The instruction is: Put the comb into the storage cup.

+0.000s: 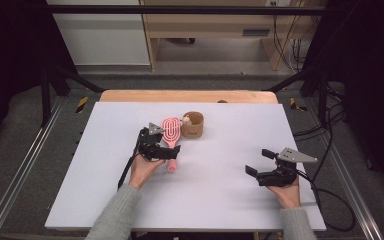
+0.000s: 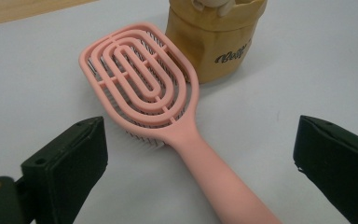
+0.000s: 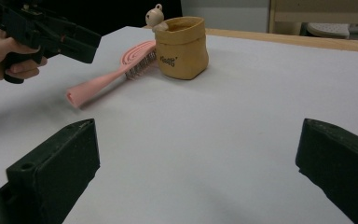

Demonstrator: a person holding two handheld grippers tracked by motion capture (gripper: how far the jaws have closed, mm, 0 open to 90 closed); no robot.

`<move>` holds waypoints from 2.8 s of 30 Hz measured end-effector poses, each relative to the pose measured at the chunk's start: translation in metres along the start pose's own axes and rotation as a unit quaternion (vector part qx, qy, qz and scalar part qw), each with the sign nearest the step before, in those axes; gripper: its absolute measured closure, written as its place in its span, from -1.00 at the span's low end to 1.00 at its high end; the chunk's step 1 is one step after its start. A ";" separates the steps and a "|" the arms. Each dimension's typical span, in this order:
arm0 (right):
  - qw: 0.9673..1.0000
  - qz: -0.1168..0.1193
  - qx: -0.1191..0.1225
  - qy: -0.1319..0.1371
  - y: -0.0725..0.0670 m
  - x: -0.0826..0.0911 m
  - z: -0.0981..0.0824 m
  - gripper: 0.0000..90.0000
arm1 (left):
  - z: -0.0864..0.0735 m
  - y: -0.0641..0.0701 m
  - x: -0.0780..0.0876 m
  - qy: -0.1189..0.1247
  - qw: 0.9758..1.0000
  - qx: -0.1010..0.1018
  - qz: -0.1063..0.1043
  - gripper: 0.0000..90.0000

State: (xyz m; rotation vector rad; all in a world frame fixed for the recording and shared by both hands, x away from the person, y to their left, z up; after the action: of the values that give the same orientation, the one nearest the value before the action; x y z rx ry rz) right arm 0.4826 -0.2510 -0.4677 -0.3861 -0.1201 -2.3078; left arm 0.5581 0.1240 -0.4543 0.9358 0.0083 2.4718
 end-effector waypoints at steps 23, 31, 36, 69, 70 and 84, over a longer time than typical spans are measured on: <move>1.000 0.001 0.000 0.000 0.000 0.000 0.000 -0.99 | -0.008 -0.007 -0.030 -0.026 0.999 0.034 0.018 -0.84; 1.000 0.001 -0.001 0.000 0.000 0.000 0.000 -0.99 | -0.008 -0.004 -0.034 -0.031 0.998 0.044 0.023 -0.54; 1.000 0.002 -0.001 0.000 0.000 0.000 0.000 -0.99 | -0.008 -0.004 -0.034 -0.034 0.998 0.050 0.031 -0.39; 1.000 0.000 -0.002 0.002 0.000 0.001 0.001 -0.99 | -0.015 0.003 -0.034 -0.056 0.994 0.074 0.059 0.02; 1.000 0.000 -0.003 0.002 0.000 0.001 0.001 -0.99 | -0.015 0.002 -0.034 -0.055 0.994 0.074 0.057 0.02; 1.000 0.000 -0.002 0.002 0.000 0.001 0.001 -0.99 | -0.015 0.001 -0.041 -0.069 0.992 0.099 0.045 0.19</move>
State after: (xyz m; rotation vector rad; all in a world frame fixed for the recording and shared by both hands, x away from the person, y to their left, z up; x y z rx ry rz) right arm 0.4824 -0.2515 -0.4668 -0.3833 -0.1120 -2.3083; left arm 0.5742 0.1076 -0.4910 1.2150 0.1701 2.5171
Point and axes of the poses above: each handheld gripper's, and its own axes: x roughly backward along the jaws, z roughly out of its top, y roughly to its right, the point moved 3 cm from there along -x, roughly forward along the jaws, and after that the axes turned 9 degrees about x, right-handed, at the moved point
